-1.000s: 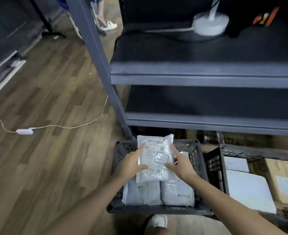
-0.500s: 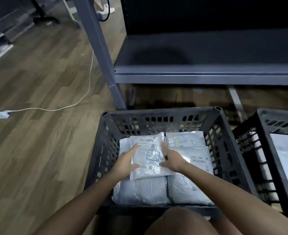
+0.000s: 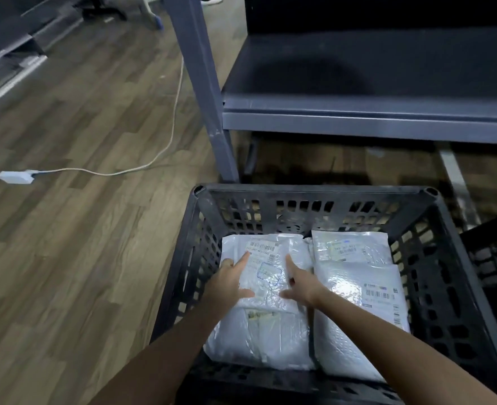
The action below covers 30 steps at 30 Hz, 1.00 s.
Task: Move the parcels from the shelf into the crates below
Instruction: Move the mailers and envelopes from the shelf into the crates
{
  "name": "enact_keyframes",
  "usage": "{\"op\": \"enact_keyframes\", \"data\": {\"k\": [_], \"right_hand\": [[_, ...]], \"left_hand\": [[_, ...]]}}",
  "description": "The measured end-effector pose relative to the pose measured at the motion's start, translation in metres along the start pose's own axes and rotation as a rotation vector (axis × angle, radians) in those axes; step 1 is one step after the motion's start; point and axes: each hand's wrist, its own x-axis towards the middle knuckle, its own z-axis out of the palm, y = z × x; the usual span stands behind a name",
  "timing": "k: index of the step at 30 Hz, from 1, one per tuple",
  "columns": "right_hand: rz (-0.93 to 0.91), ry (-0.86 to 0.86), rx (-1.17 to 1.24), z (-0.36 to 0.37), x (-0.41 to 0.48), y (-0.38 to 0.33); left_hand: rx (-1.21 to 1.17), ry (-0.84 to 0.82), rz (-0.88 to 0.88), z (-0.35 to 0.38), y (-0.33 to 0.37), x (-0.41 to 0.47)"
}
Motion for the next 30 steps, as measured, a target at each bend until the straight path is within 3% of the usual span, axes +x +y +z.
{"op": "enact_keyframes", "data": {"k": [7,10,15,17,18,20,24,26,30], "right_hand": [[-0.051,0.059,-0.027,0.026,0.036,-0.005],[-0.085,0.136,-0.041,0.033,0.048,-0.006],[-0.167,0.111,-0.17,0.042,0.049,-0.008],[-0.208,0.139,-0.266,0.047,0.049,-0.012],[-0.208,0.159,-0.333,0.049,0.05,-0.013],[-0.18,0.186,-0.442,0.049,0.052,-0.014],[-0.227,0.125,-0.621,0.043,0.059,-0.005],[-0.255,0.089,-0.635,0.041,0.064,-0.003],[-0.278,0.059,-0.643,0.044,0.071,-0.003]], "left_hand": [[0.273,0.077,-0.1,0.008,-0.022,0.019],[0.187,0.073,-0.107,0.011,-0.025,0.029],[0.137,0.168,-0.182,0.02,-0.035,0.042],[0.262,0.081,-0.172,0.009,-0.018,0.039],[0.382,0.182,-0.115,0.009,-0.015,0.038],[0.517,0.216,-0.05,0.015,-0.021,0.044],[0.744,0.159,0.101,0.02,-0.043,0.051],[0.766,0.157,0.153,0.018,-0.042,0.049],[0.807,0.0,0.145,0.017,-0.036,0.052]]}}
